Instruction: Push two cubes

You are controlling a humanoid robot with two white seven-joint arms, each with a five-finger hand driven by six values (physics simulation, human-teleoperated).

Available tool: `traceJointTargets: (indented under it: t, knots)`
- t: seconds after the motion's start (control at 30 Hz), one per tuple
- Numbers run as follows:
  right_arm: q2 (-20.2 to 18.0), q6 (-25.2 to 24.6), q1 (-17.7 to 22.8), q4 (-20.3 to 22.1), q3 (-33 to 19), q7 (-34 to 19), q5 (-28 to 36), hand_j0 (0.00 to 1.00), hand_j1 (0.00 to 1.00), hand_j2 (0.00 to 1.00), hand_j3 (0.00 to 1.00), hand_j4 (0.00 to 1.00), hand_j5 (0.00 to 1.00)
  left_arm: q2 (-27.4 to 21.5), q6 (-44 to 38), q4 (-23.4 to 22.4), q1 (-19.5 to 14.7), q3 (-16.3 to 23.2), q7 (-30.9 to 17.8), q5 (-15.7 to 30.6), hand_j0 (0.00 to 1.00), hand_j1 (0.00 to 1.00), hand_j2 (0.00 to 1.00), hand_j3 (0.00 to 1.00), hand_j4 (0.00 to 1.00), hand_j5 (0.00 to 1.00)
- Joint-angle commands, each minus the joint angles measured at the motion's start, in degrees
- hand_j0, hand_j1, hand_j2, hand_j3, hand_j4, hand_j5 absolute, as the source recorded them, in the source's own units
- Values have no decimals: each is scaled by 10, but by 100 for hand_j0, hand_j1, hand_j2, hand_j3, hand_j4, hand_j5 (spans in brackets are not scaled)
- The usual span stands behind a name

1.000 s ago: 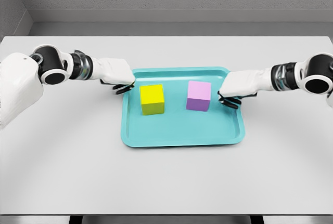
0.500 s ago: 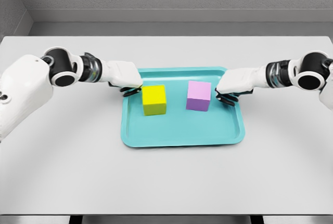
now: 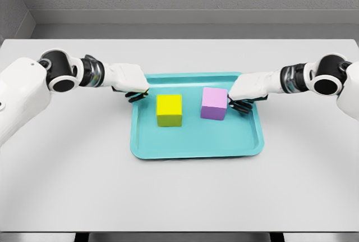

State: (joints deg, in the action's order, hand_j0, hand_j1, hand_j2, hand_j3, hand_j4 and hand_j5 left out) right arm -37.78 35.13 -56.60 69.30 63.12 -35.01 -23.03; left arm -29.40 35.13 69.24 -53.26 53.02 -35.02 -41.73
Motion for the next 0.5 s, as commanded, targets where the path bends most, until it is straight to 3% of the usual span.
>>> traceJointTargets:
  t: [0.0,0.17,0.47]
  knots:
    - [5,-1,0,0,0,0,2,0,0,0,0,0,0,-29,-1,35,1,1,0,17,4,4,4,4,4,4]
    - [9,-1,-7,0,0,0,-1,0,0,0,0,0,0,-43,-1,77,4,31,0,30,4,4,4,4,4,4]
    - [14,-1,-10,0,1,0,-1,0,0,0,0,0,0,-35,-1,76,4,51,0,24,4,4,4,4,4,4]
